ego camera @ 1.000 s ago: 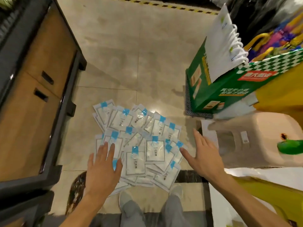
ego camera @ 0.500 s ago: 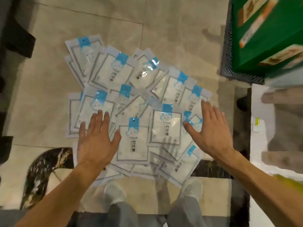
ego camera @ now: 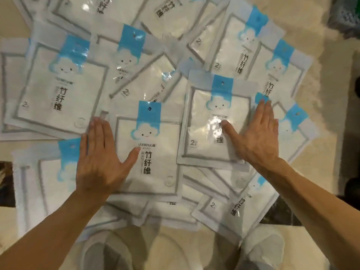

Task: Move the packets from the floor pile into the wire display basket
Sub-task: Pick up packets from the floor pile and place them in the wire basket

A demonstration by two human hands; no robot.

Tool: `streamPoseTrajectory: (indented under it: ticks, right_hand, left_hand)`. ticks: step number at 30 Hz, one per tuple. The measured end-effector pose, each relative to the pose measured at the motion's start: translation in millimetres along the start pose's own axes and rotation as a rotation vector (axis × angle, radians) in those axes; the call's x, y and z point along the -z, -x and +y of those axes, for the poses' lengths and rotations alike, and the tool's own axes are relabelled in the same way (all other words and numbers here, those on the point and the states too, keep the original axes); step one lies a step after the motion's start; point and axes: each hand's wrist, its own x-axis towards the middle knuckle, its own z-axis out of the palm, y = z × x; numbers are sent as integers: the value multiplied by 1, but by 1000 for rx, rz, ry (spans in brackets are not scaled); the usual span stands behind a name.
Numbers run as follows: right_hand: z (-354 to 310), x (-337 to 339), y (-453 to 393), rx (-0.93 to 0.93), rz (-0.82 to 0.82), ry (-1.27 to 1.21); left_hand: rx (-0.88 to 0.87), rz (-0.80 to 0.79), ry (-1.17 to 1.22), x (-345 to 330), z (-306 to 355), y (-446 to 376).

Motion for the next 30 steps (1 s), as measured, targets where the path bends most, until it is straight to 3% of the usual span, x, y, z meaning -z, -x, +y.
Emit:
streamPoseTrajectory:
  ticks: [7,11,15,20,30]
  right_hand:
    - [9,-34,-6,-60,71,-177]
    - [8,-23,-5,-93,104,-409]
    - [6,-5,-3,-92,129,-750]
    - [-5,32,13,-64,-7,-1035]
    - [-41,164,54,-128,-212,-1178]
  left_hand:
    - [10,173,215,-23,-8,-4]
    - [173,156,657,-10,-10,-8]
    - [258,149,848,17,4,-5]
    - [266,115,891,53,13,-2]
    - [393,54,1263,185,15,24]
